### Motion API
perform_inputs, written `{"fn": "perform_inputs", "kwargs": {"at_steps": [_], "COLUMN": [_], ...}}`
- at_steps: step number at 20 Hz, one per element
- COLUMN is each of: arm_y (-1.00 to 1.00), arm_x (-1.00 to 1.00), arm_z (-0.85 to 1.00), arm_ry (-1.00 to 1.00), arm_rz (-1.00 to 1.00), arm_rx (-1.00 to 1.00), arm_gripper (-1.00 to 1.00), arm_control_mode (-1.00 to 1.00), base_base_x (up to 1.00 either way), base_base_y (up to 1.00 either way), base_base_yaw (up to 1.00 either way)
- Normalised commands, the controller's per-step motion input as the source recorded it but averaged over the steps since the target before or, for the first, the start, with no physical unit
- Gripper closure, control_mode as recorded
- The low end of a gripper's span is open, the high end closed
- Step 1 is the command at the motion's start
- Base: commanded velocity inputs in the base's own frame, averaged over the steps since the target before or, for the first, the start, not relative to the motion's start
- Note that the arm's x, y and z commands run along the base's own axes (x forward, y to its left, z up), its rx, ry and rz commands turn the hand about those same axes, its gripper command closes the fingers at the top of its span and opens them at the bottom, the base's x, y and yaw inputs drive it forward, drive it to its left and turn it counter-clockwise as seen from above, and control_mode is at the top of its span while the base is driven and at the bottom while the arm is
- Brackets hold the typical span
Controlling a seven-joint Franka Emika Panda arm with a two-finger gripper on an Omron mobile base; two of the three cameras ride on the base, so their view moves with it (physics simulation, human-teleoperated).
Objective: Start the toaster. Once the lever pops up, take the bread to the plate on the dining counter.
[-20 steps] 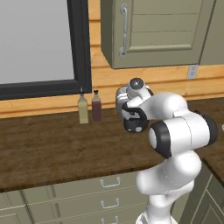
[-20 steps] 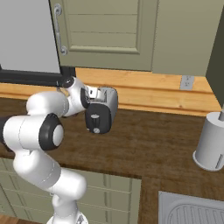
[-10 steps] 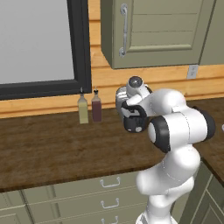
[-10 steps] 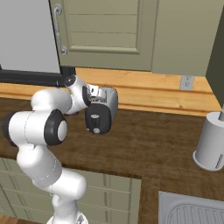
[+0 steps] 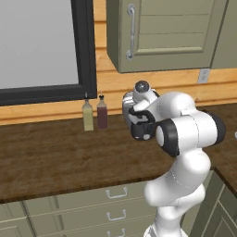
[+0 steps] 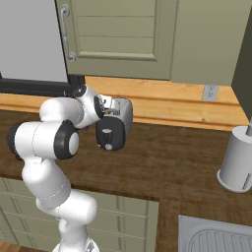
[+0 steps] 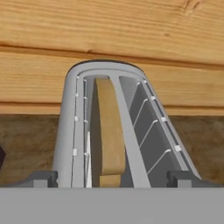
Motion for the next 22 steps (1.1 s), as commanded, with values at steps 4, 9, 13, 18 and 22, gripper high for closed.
{"fn": "perform_inputs", "kwargs": {"at_steps": [4, 9, 13, 18, 22], "arm_y": [0.00, 0.00, 0.00, 0.00, 0.00], "arm_x": [0.00, 0.00, 0.00, 0.01, 0.00], "arm_z": [-0.16, -0.05, -0.04, -0.01, 0.00], "arm_ry": [-0.02, -0.02, 0.00, -0.01, 0.00], "arm_rz": [0.00, 0.00, 0.00, 0.00, 0.00], "arm_rx": [0.00, 0.00, 0.00, 0.00, 0.00], "arm_gripper": [-1.00, -1.00, -1.00, -1.00, -1.00], "arm_control_mode": [-1.00, -1.00, -1.00, -1.00, -1.00], "base_base_x": [0.00, 0.00, 0.00, 0.00, 0.00], "base_base_y": [0.00, 0.00, 0.00, 0.00, 0.00], "base_base_yaw": [0.00, 0.00, 0.00, 0.00, 0.00]}}
